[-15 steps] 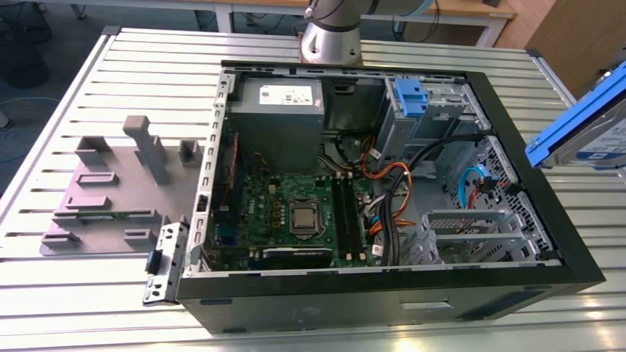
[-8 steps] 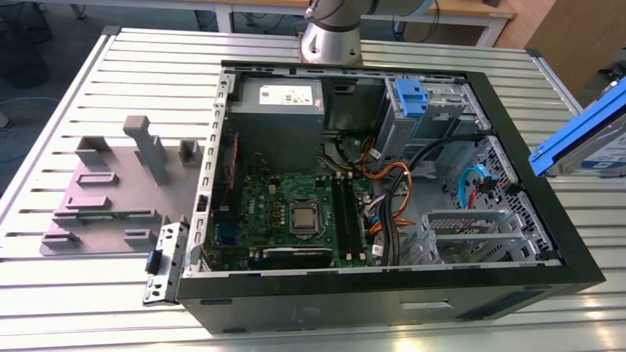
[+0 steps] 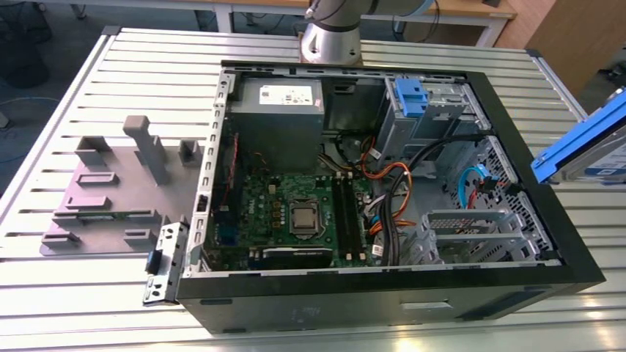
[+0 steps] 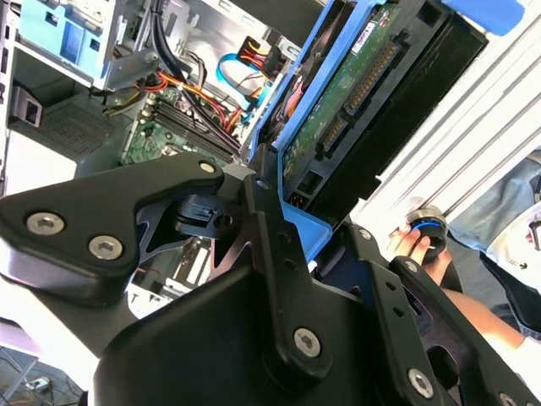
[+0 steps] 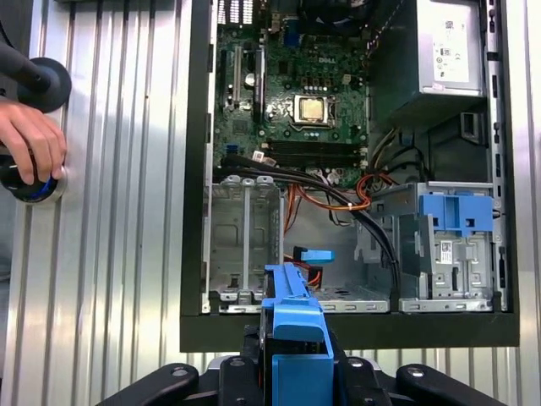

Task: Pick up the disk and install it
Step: 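Pick up the disk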

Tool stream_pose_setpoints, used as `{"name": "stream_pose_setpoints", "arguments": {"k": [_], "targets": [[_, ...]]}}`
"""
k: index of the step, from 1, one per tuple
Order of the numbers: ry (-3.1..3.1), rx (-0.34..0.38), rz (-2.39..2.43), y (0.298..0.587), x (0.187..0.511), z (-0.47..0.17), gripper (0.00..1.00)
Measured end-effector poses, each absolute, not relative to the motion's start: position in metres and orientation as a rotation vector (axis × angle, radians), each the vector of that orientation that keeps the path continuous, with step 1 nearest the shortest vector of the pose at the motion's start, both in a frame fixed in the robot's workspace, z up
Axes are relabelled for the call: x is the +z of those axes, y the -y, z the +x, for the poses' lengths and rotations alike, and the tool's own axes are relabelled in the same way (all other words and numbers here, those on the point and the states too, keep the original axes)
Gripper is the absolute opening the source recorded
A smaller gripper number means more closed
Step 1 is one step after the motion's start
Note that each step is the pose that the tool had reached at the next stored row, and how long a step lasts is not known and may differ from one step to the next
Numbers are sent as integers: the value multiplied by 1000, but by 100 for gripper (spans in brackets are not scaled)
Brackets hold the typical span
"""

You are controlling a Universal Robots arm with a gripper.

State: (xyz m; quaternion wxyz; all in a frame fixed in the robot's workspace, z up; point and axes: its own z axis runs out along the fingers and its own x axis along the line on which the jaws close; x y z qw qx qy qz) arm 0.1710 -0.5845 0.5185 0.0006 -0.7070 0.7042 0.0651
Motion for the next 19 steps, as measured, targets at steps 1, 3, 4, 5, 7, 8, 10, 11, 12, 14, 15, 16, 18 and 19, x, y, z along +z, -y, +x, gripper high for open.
{"name": "stream_pose_setpoints", "arguments": {"k": [1, 3, 4, 5, 7, 8, 10, 11, 12, 14, 15, 16, 18, 19], "targets": [[-2212, 204, -2220, 585, 518, 171, 37], [-2212, 205, -2220, 587, 518, 171, 37], [-2212, 205, -2220, 587, 518, 171, 37], [-2212, 205, -2220, 588, 518, 170, 37], [-2211, 205, -2220, 589, 517, 169, 37], [-2212, 205, -2220, 590, 517, 168, 37], [-2212, 205, -2220, 591, 517, 167, 37], [-2212, 204, -2220, 592, 517, 166, 37], [-2212, 205, -2220, 593, 517, 165, 37], [-2212, 205, -2220, 595, 516, 163, 37], [-2212, 205, -2220, 596, 516, 163, 37], [-2212, 205, -2220, 597, 516, 162, 37], [-2212, 205, -2220, 599, 516, 160, 37], [-2212, 205, -2220, 599, 515, 160, 37]]}}
